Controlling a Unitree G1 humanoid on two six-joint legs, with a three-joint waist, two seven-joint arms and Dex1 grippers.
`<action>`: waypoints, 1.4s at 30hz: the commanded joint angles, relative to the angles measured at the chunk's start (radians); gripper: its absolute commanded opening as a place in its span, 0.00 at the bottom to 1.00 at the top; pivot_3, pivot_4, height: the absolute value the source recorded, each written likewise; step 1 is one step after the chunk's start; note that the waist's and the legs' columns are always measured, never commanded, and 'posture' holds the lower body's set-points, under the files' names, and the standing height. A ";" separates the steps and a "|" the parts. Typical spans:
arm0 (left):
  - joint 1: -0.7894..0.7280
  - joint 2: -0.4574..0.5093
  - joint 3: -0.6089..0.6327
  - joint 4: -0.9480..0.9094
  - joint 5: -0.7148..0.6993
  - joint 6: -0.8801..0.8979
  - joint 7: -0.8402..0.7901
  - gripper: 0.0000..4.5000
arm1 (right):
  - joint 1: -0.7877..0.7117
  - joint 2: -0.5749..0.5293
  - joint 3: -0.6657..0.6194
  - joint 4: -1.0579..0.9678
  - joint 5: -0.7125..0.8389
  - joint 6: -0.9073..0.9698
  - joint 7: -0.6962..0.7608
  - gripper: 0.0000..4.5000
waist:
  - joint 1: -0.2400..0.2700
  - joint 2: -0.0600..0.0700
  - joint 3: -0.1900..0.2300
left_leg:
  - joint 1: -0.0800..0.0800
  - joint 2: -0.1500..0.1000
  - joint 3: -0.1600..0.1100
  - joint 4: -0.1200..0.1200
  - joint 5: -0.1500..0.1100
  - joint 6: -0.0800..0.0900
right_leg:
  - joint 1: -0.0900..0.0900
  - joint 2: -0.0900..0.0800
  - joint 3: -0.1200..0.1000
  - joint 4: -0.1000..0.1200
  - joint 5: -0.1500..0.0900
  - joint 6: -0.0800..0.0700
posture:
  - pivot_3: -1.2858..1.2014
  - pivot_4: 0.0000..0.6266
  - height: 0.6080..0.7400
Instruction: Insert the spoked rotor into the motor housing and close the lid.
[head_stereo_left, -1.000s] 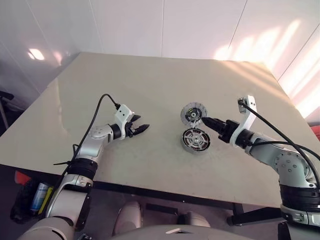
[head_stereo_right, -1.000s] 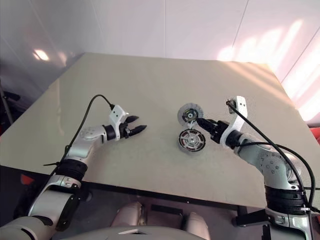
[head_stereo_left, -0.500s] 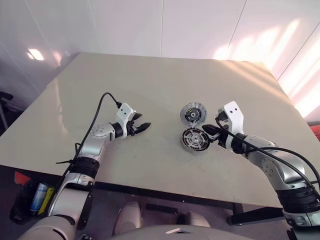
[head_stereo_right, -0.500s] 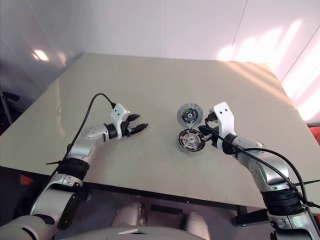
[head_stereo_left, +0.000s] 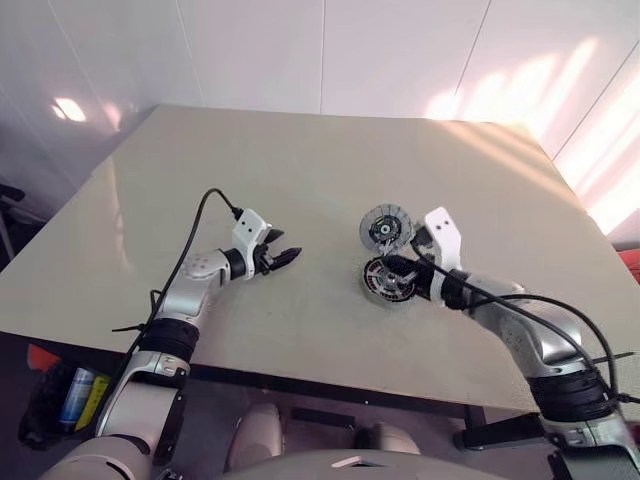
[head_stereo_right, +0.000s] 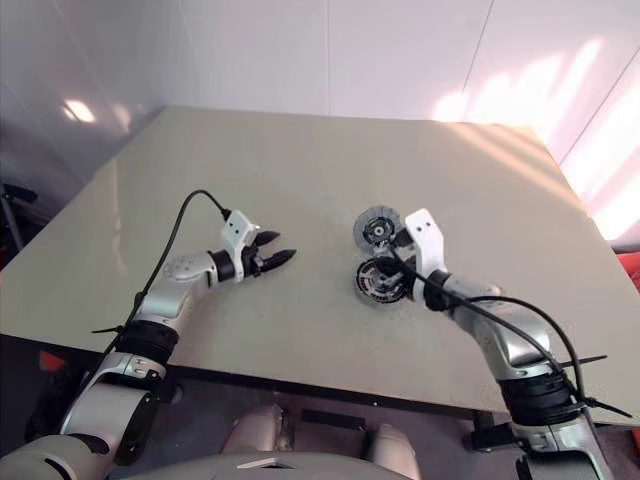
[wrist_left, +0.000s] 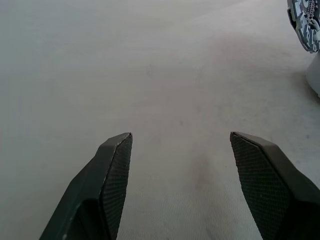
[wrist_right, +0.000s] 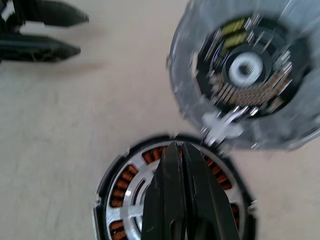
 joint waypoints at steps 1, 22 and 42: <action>-0.018 0.013 0.019 -0.021 -0.008 -0.022 -0.002 0.74 | 0.020 0.008 0.018 0.039 -0.045 0.007 -0.006 0.01 | -0.006 -0.001 0.000 | 0.002 0.000 0.000 0.000 0.000 0.000 | 0.002 0.000 0.000 0.000 0.000 0.000 | 0.52 0.00 1.00; -0.046 -0.031 0.002 -0.093 -0.014 0.026 0.022 0.74 | -0.340 -0.424 0.111 0.086 -0.218 -0.461 0.746 0.01 | -0.015 0.000 0.001 | 0.006 0.001 0.000 0.000 -0.002 0.004 | 0.008 0.000 0.000 -0.001 0.000 0.000 | 0.52 0.00 1.00; -0.037 -0.053 0.022 -0.051 -0.010 -0.026 0.055 0.74 | -0.583 -0.355 0.445 0.442 -0.524 -1.055 1.133 0.90 | -0.029 0.000 0.001 | -0.008 0.004 0.000 0.024 -0.007 0.020 | 0.001 0.000 -0.003 0.007 0.000 -0.002 | 0.52 0.00 1.00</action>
